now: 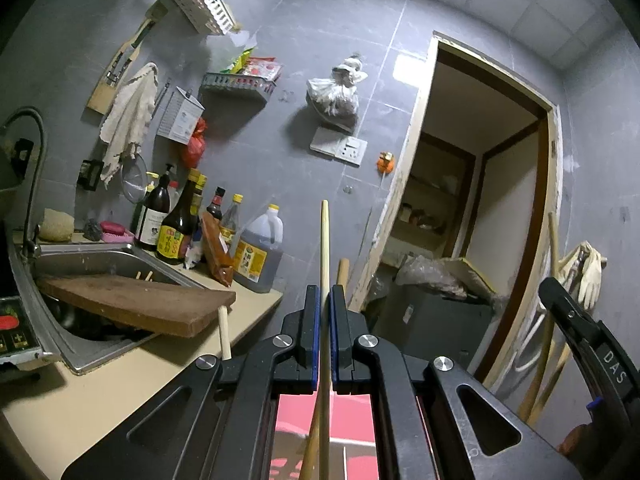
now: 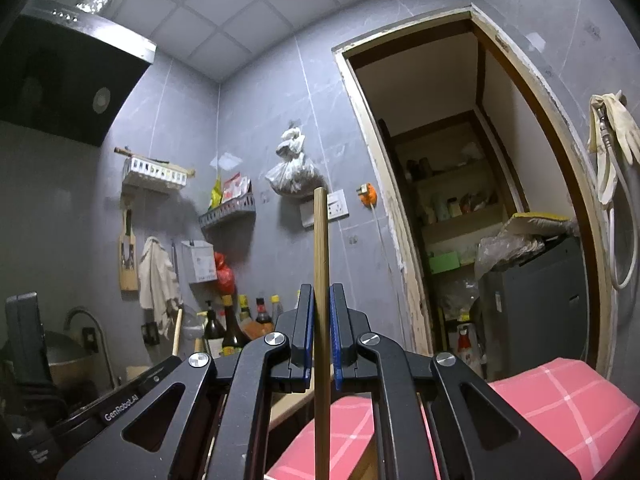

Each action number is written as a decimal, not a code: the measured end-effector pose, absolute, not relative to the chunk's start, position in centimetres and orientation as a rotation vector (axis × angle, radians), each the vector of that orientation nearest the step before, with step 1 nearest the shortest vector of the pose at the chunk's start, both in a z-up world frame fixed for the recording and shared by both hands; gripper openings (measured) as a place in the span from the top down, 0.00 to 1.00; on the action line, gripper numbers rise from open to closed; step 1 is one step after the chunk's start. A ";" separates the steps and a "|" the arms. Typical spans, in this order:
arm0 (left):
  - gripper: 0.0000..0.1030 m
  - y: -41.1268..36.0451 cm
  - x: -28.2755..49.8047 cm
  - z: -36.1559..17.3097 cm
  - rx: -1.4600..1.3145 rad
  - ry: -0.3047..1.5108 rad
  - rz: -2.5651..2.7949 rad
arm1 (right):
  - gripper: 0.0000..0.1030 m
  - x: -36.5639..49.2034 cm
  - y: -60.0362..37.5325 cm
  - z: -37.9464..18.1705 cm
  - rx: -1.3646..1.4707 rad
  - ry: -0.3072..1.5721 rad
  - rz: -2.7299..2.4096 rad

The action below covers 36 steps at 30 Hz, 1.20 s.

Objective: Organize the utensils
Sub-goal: 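Lift the chopsticks upright with both grippers and carry them over the caddy, then lower the chopsticks into the caddy and open both grippers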

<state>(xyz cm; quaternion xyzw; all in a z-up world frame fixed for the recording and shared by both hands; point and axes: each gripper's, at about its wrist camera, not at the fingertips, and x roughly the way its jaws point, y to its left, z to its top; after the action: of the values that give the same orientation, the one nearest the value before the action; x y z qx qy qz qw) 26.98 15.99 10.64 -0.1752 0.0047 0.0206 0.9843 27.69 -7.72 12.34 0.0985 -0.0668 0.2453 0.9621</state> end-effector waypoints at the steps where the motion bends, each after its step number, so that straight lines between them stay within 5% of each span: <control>1: 0.98 15.9 27.0 10.4 -0.347 0.015 0.037 | 0.95 27.7 -7.7 12.2 0.195 -0.128 0.498; 28: 0.96 14.0 26.0 7.4 -0.288 0.214 -0.025 | 0.94 25.7 -7.8 9.4 0.111 0.070 0.531; 34: 0.95 13.9 25.1 7.8 -0.300 0.222 -0.032 | 0.91 25.3 -8.1 9.5 0.091 0.073 0.523; 36: 0.95 13.8 24.8 8.0 -0.301 0.216 -0.036 | 0.82 25.1 -8.3 9.7 0.088 0.065 0.518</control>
<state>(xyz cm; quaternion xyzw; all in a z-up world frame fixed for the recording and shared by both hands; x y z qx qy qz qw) 24.83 13.80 8.03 -0.1496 0.1071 -0.0179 0.9828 25.12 -8.34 9.65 0.0434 0.0323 0.2561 0.9651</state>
